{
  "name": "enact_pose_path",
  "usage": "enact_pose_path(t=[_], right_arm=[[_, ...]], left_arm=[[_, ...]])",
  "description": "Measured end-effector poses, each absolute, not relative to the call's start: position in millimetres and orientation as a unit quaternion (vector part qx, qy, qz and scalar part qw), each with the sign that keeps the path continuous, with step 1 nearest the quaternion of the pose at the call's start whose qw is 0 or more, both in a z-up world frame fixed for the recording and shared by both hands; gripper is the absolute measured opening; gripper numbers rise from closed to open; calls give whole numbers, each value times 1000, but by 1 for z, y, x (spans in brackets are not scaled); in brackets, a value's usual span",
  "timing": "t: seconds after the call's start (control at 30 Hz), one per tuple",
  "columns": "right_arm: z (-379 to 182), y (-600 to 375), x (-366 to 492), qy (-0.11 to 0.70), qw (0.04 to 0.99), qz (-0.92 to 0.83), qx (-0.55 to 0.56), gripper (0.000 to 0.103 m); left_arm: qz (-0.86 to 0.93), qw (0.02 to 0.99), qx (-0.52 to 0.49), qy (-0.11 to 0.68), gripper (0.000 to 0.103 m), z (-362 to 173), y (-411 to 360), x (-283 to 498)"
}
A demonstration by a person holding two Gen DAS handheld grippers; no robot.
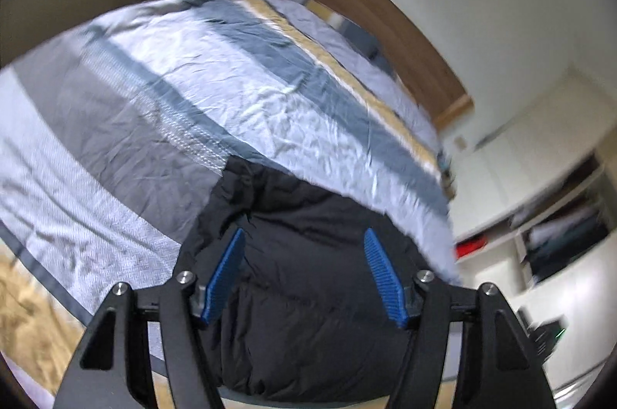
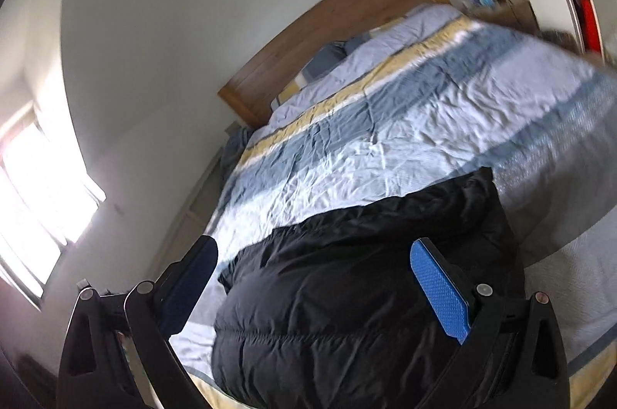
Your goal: Fold large clothes
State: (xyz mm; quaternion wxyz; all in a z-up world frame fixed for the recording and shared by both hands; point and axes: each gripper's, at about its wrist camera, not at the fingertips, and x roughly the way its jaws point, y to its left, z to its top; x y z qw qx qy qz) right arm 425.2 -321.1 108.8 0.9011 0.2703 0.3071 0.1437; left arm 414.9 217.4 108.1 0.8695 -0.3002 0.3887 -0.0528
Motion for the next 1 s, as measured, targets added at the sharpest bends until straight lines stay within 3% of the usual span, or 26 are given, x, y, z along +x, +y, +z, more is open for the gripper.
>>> enact_pose_path(t=[0.37,0.57,1.0], right_arm=[[51,-251,473,356,906,126,190,100],[-10,-230,526,392,900,108,156,100],[-58,-237,639,442,880,77,154,100]], left_arm=[[-106,874,-192,434,63,57,80,473],[-103,863,-171,463,63,-7,23,533],[-51,838,-164,517,63,-49,13,667]])
